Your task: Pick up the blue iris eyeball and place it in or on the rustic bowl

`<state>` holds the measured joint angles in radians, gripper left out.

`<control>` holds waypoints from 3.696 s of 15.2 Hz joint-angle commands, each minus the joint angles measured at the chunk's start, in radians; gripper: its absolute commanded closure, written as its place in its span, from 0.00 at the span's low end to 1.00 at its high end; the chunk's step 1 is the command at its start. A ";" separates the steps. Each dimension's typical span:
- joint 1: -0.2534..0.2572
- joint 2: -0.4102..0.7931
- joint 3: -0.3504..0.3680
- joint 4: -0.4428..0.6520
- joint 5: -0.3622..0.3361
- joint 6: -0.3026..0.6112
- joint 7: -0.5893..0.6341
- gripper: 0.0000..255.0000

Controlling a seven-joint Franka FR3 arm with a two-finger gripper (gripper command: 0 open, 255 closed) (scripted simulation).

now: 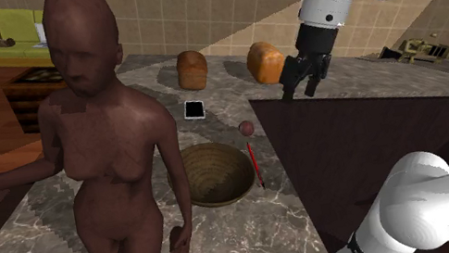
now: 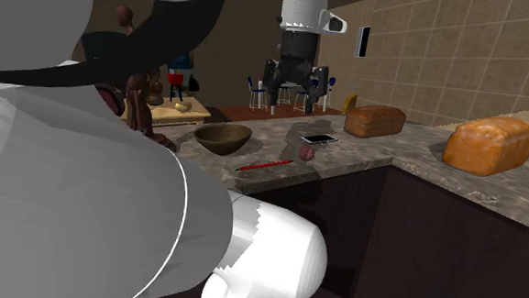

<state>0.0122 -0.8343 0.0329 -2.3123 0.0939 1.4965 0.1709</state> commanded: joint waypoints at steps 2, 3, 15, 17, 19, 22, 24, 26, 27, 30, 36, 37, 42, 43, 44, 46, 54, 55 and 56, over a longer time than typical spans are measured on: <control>-0.001 0.022 0.009 -0.010 -0.009 0.035 -0.002 0.00; -0.002 0.046 0.017 -0.018 -0.018 0.069 -0.003 0.00; -0.042 0.408 0.117 -0.012 -0.172 0.448 0.040 0.00; -0.047 0.439 0.123 -0.015 -0.188 0.483 0.048 0.00; -0.048 0.446 0.122 -0.035 -0.191 0.511 0.049 0.00; -0.051 0.459 0.121 -0.065 -0.195 0.553 0.051 0.00; -0.052 0.466 0.120 -0.080 -0.198 0.576 0.053 0.00; -0.052 0.466 0.120 -0.080 -0.198 0.576 0.053 0.00; -0.052 0.466 0.120 -0.080 -0.198 0.576 0.053 0.00; -0.052 0.466 0.120 -0.080 -0.198 0.576 0.053 0.00; -0.052 0.466 0.120 -0.080 -0.198 0.575 0.053 1.00; -0.052 0.466 0.120 -0.080 -0.198 0.575 0.053 1.00; -0.052 0.462 0.119 -0.070 -0.196 0.562 0.051 1.00; -0.052 0.458 0.119 -0.059 -0.195 0.548 0.048 1.00; -0.052 0.455 0.118 -0.049 -0.194 0.534 0.046 1.00; -0.051 0.448 0.117 -0.028 -0.192 0.506 0.042 1.00; -0.051 0.432 0.114 0.066 -0.187 0.397 0.026 1.00; -0.051 0.431 0.113 0.079 -0.186 0.384 0.025 1.00; -0.051 0.430 0.113 0.091 -0.186 0.370 0.023 1.00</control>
<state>-0.0384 -0.4035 0.1468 -2.2342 -0.0924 1.8807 0.1963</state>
